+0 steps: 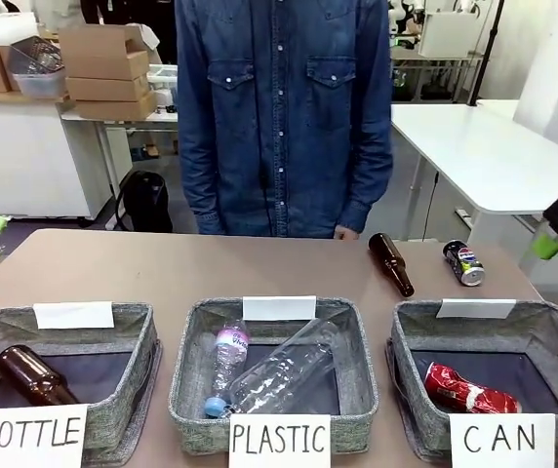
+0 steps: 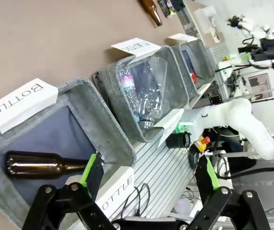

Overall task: Sort the can waste into the basket.
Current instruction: Pick up the can waste from the table and place it in the right Fabric basket.

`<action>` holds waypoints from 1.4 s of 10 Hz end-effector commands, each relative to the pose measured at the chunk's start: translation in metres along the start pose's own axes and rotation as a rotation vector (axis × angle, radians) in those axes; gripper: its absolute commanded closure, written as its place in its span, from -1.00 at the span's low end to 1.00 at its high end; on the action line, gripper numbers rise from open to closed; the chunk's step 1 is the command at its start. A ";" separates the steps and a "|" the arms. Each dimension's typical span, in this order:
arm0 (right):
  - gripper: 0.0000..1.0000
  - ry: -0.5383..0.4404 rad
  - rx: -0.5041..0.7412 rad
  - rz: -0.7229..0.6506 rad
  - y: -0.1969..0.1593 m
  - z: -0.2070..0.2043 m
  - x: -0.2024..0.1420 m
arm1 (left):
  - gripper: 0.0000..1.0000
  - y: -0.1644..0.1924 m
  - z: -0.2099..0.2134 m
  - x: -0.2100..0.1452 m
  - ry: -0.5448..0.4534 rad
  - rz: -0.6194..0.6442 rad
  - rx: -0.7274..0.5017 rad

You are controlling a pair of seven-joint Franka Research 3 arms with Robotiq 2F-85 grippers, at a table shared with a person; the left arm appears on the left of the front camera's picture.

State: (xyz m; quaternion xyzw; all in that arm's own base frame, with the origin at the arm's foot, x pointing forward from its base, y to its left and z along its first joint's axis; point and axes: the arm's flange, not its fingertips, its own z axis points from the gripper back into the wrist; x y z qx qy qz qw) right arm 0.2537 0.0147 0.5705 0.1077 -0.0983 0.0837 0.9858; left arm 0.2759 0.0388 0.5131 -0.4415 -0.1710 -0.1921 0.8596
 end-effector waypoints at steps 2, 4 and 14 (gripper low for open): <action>-1.00 0.000 0.000 0.000 0.000 0.000 0.000 | -1.00 -0.002 0.000 -0.003 -0.001 0.012 -0.005; -1.00 0.012 -0.141 0.036 -0.011 -0.012 0.039 | -1.00 -0.002 0.000 -0.003 -0.001 0.012 -0.005; -1.00 -0.181 0.079 -0.051 -0.082 0.049 0.003 | -1.00 -0.002 0.000 -0.003 -0.001 0.012 -0.005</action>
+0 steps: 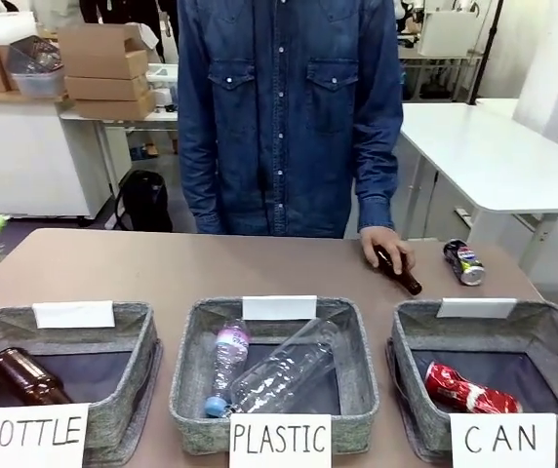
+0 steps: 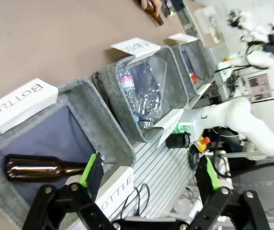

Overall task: Sort the can waste into the basket.
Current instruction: Pick up the can waste from the table and place it in the right Fabric basket.

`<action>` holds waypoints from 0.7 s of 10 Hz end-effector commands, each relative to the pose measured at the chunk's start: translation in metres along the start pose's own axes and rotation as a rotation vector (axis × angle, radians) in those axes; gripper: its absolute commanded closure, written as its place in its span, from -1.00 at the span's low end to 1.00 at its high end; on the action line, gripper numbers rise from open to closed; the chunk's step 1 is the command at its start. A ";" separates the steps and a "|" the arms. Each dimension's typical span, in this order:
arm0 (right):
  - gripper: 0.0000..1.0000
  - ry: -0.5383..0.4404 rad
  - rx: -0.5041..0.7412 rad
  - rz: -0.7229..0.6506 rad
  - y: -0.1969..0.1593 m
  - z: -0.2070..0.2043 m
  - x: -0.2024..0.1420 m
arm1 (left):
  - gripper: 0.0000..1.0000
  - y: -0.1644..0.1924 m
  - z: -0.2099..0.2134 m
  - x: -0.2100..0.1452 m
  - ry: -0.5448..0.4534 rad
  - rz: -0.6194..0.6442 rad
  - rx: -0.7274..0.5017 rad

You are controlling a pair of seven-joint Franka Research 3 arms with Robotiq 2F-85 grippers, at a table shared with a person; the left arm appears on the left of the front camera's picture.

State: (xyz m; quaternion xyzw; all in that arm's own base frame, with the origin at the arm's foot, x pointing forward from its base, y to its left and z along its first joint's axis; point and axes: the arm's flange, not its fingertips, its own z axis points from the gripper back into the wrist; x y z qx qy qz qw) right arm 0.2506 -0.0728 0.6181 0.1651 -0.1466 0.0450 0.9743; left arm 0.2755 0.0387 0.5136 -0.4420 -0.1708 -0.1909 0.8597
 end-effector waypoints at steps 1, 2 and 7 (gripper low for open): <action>-1.00 -0.110 -0.049 0.044 -0.019 -0.034 0.022 | -1.00 -0.002 0.000 -0.003 0.000 0.010 -0.004; -1.00 -0.108 -0.089 0.027 -0.029 -0.054 0.041 | -1.00 -0.002 0.000 -0.003 0.000 0.010 -0.004; -1.00 -0.119 -0.223 -0.004 -0.087 -0.189 0.118 | -1.00 -0.002 0.000 -0.003 0.000 0.010 -0.004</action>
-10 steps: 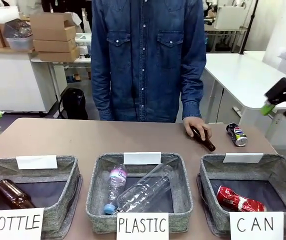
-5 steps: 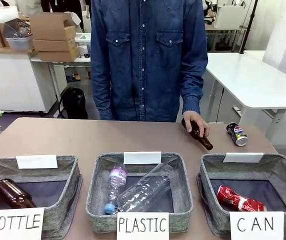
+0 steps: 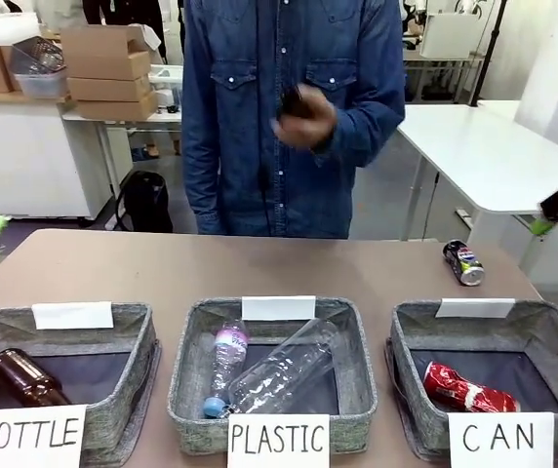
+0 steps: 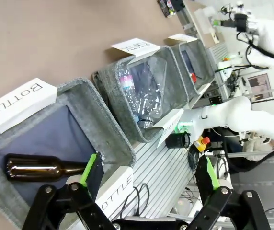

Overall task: Sort the can waste into the basket.
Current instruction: Pick up the can waste from the table and place it in the right Fabric basket.

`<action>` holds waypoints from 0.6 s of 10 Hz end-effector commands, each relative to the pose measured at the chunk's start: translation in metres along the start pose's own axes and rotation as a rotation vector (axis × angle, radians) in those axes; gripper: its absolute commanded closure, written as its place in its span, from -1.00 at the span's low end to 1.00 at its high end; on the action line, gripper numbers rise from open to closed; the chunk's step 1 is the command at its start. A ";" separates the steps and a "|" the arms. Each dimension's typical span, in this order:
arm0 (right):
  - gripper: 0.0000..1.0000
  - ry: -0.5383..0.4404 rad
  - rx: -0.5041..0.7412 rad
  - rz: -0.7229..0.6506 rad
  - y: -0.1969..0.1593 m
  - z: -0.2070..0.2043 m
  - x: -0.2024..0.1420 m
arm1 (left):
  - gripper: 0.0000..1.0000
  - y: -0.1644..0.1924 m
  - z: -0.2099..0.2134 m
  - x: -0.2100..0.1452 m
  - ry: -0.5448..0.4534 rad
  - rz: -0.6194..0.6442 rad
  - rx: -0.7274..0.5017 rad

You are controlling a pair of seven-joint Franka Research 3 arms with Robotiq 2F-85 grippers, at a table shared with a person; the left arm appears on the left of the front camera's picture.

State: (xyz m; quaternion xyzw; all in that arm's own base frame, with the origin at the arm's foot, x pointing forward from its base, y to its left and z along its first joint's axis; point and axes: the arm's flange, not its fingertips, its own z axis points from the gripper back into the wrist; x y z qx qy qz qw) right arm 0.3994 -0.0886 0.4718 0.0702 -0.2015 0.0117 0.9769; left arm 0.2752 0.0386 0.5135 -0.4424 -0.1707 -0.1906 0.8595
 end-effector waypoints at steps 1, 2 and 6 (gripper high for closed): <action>-1.00 0.000 -0.057 0.039 -0.001 -0.061 0.030 | -1.00 -0.001 0.000 -0.003 0.000 0.009 -0.003; -1.00 0.028 -0.088 0.054 0.001 -0.090 0.042 | -1.00 -0.001 0.000 -0.003 0.000 0.009 -0.003; -1.00 0.083 -0.061 0.033 0.005 -0.116 0.030 | -1.00 -0.001 0.000 -0.003 0.000 0.009 -0.003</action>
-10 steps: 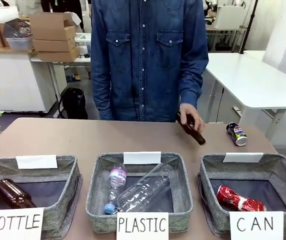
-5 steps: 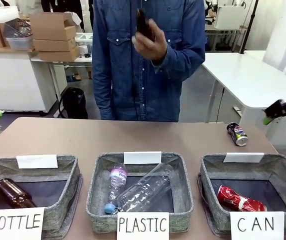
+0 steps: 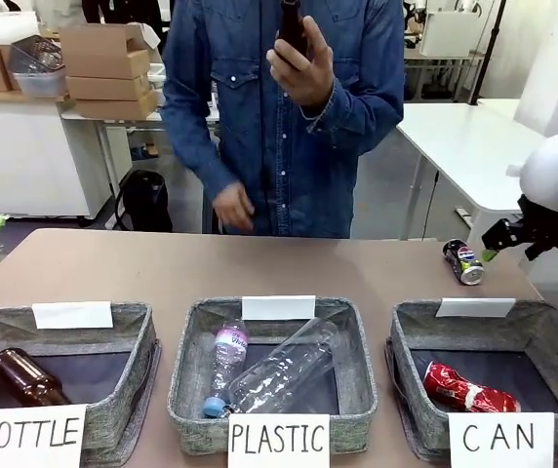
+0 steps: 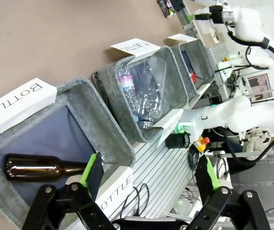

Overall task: Sort the can waste into the basket.
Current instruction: Pick up the can waste from the table and place it in the right Fabric basket.

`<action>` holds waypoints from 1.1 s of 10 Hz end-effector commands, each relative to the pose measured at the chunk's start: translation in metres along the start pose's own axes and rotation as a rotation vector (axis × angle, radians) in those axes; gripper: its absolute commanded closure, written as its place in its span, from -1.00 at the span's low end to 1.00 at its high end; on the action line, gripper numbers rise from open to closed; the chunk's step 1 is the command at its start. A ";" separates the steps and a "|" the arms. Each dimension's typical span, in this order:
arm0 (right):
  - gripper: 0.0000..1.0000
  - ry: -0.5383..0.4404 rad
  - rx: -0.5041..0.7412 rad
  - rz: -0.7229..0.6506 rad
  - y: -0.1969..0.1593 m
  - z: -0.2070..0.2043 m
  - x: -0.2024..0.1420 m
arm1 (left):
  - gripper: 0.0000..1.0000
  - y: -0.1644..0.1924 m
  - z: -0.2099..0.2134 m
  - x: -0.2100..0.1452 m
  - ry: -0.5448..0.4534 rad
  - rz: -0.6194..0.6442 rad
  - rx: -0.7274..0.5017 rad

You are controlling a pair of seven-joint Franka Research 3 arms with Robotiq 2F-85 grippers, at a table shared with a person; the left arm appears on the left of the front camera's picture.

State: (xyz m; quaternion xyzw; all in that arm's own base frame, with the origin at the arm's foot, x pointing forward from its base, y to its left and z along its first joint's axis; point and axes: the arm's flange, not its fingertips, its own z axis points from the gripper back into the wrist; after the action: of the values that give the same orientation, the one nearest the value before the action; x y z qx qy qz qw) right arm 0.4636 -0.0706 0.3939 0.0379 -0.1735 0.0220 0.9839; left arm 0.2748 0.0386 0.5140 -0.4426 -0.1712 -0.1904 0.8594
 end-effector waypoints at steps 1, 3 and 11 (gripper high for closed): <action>-1.00 -0.011 0.021 0.113 0.010 -0.009 0.012 | -1.00 -0.001 0.000 -0.003 0.001 0.009 -0.003; -1.00 0.023 0.043 0.150 0.015 -0.031 0.048 | -1.00 -0.001 0.000 -0.003 0.001 0.009 -0.003; -1.00 0.058 -0.007 0.086 -0.008 -0.108 0.083 | -1.00 -0.001 0.000 -0.003 0.001 0.009 -0.003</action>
State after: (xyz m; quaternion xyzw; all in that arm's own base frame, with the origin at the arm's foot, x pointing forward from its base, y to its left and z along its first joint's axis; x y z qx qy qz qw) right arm 0.5747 -0.0646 0.3215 0.0285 -0.1409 0.0632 0.9876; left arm 0.2745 0.0385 0.5141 -0.4428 -0.1713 -0.1903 0.8593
